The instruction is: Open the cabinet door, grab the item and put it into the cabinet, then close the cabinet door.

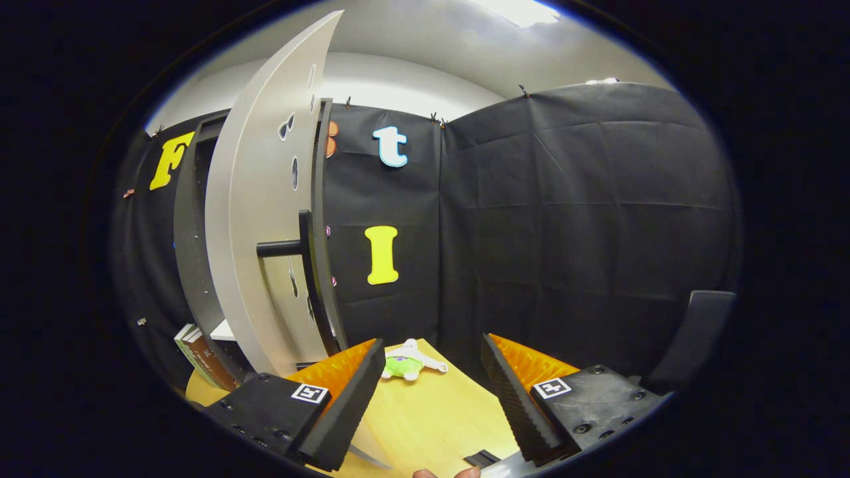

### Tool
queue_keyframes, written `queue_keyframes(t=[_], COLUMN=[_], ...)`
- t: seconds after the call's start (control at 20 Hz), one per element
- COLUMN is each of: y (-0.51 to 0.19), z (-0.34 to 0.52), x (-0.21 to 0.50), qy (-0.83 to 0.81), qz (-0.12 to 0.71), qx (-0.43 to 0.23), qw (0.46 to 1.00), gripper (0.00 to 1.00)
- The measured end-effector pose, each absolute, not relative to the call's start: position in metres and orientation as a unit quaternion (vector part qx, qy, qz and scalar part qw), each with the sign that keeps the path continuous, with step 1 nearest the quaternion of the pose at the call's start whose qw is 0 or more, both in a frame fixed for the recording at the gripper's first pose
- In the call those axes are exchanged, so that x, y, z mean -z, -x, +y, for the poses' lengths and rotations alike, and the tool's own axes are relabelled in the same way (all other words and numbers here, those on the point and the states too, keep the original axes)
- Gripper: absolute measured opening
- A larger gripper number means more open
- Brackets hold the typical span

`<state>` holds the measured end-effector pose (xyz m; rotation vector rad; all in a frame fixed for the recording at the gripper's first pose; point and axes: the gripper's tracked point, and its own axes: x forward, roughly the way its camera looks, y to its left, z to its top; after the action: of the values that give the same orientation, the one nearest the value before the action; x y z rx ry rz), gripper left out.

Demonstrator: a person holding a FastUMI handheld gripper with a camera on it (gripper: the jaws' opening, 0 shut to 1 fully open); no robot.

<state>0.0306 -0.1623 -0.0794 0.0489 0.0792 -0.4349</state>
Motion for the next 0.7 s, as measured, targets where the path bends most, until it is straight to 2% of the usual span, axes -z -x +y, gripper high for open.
queue_keyframes(t=[0.4,0.7], y=[-0.027,-0.031], z=[-0.127,-0.081], x=[0.083,0.085], qy=[-0.037,-0.036], qz=[0.048,0.054], qx=[0.209,0.17], qw=[0.976,0.983], gripper=[0.96,0.97])
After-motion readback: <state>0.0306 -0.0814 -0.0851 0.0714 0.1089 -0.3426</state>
